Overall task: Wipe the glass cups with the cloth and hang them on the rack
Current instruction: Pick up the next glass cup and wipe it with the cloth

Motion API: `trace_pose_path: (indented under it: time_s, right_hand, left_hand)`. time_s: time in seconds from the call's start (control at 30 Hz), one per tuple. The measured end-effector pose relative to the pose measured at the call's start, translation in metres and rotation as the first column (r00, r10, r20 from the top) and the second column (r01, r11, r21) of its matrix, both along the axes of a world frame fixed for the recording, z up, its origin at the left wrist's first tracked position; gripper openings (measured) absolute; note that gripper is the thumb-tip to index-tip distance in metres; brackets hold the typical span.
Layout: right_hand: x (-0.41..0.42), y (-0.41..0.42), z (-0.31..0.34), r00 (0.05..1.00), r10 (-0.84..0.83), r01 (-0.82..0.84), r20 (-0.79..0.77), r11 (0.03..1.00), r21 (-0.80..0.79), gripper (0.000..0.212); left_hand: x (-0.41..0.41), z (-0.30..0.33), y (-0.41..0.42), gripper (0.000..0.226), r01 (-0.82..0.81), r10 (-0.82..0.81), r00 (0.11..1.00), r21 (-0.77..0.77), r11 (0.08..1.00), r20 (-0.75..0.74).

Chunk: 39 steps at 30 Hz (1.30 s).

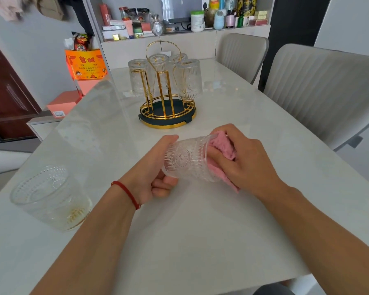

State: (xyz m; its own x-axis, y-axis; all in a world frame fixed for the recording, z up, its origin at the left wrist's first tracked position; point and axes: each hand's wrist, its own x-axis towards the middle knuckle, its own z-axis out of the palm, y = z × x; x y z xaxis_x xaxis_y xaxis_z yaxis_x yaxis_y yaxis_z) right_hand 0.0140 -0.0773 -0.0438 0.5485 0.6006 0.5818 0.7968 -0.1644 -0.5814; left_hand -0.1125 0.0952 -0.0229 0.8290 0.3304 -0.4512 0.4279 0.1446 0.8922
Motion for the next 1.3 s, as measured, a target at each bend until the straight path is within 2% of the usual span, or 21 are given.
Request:
trace_pose_path:
  time_s: [0.07,0.13,0.2,0.3,0.37,0.4,0.43,0.5,0.57,0.63,0.73,0.8,0.87,0.97,1.03,1.1,1.17,1.2,1.3]
  right_hand:
    - [0.000,0.003,-0.004,0.995,-0.062,0.064,-0.082,0.998,0.023,0.043]
    - [0.001,0.006,-0.007,0.975,-0.067,0.081,-0.211,0.995,0.056,0.045]
    - [0.003,0.006,-0.008,0.962,-0.060,0.081,-0.266,0.994,0.068,0.044]
    - [0.006,0.006,-0.007,0.953,0.006,0.013,-0.302,0.998,0.060,0.023]
    - [0.007,0.006,-0.005,0.942,0.047,-0.027,-0.332,0.998,0.063,0.008]
    - [0.008,0.004,-0.003,0.931,0.063,-0.035,-0.359,0.996,0.083,0.010]
    - [0.010,0.003,-0.002,0.913,0.082,-0.036,-0.399,0.992,0.121,0.015]
    - [0.014,0.001,0.001,0.890,0.101,-0.019,-0.444,0.982,0.186,0.016]
    - [0.013,-0.002,0.006,0.882,0.137,-0.031,-0.452,0.972,0.234,0.011]
    - [0.008,-0.002,0.011,0.860,0.218,-0.081,-0.461,0.951,0.298,0.013]
    - [-0.006,0.001,0.017,0.872,0.302,-0.189,-0.386,0.933,0.305,0.024]
    - [-0.013,0.006,0.017,0.885,0.345,-0.271,-0.312,0.927,0.258,0.033]
    - [-0.018,0.012,0.014,0.910,0.342,-0.306,-0.235,0.935,0.177,0.041]
    - [-0.021,0.021,0.016,0.960,0.281,-0.281,-0.002,0.959,-0.042,0.049]
    - [-0.020,0.019,0.017,0.943,0.325,-0.316,0.068,0.942,-0.116,0.045]
    - [-0.014,0.011,0.016,0.920,0.393,-0.393,-0.006,0.919,-0.037,0.033]
    - [-0.005,0.003,0.018,0.915,0.371,-0.356,-0.162,0.928,0.113,0.023]
    - [-0.002,0.001,0.020,0.923,0.335,-0.309,-0.191,0.939,0.152,0.022]
    - [-0.006,0.008,0.024,0.949,0.294,-0.285,-0.114,0.955,0.085,0.029]
  left_hand:
    - [0.000,-0.001,0.000,0.053,-0.030,0.038,0.995,-0.088,0.996,0.090]
    - [0.000,0.001,-0.001,0.048,-0.048,0.082,0.979,-0.182,0.982,0.186]
    - [0.000,0.003,-0.004,0.043,-0.059,0.132,0.955,-0.264,0.963,0.266]
    - [0.003,0.005,-0.009,0.024,-0.137,0.261,0.883,-0.317,0.939,0.390]
    - [0.003,0.006,-0.010,0.020,-0.204,0.314,0.812,-0.264,0.943,0.492]
    - [0.003,0.007,-0.009,0.020,-0.242,0.323,0.777,-0.217,0.946,0.541]
    - [0.002,0.008,-0.006,0.024,-0.294,0.330,0.742,-0.159,0.943,0.583]
    - [-0.001,0.008,0.001,0.049,-0.443,0.331,0.685,0.011,0.897,0.649]
    - [-0.003,0.007,0.004,0.062,-0.598,0.291,0.660,0.250,0.762,0.692]
    - [-0.004,0.006,0.001,0.063,-0.663,0.188,0.677,0.480,0.574,0.711]
    - [-0.002,-0.003,-0.002,0.067,-0.641,0.006,0.734,0.691,0.334,0.679]
    - [0.003,-0.009,-0.007,0.072,-0.594,-0.024,0.788,0.769,0.235,0.616]
    - [0.007,-0.008,-0.014,0.073,-0.578,-0.045,0.799,0.787,0.215,0.599]
    - [0.007,-0.006,-0.016,0.066,-0.600,-0.109,0.777,0.782,0.170,0.620]
    - [0.004,-0.005,-0.010,0.059,-0.608,-0.099,0.768,0.768,0.198,0.633]
    - [0.000,-0.004,-0.007,0.059,-0.622,-0.068,0.757,0.748,0.231,0.650]
    - [0.001,-0.003,-0.008,0.063,-0.619,-0.056,0.761,0.749,0.236,0.647]
    - [0.002,-0.002,-0.010,0.062,-0.612,-0.058,0.765,0.752,0.243,0.642]
    - [0.004,-0.001,-0.018,0.060,-0.581,-0.136,0.766,0.767,0.270,0.628]
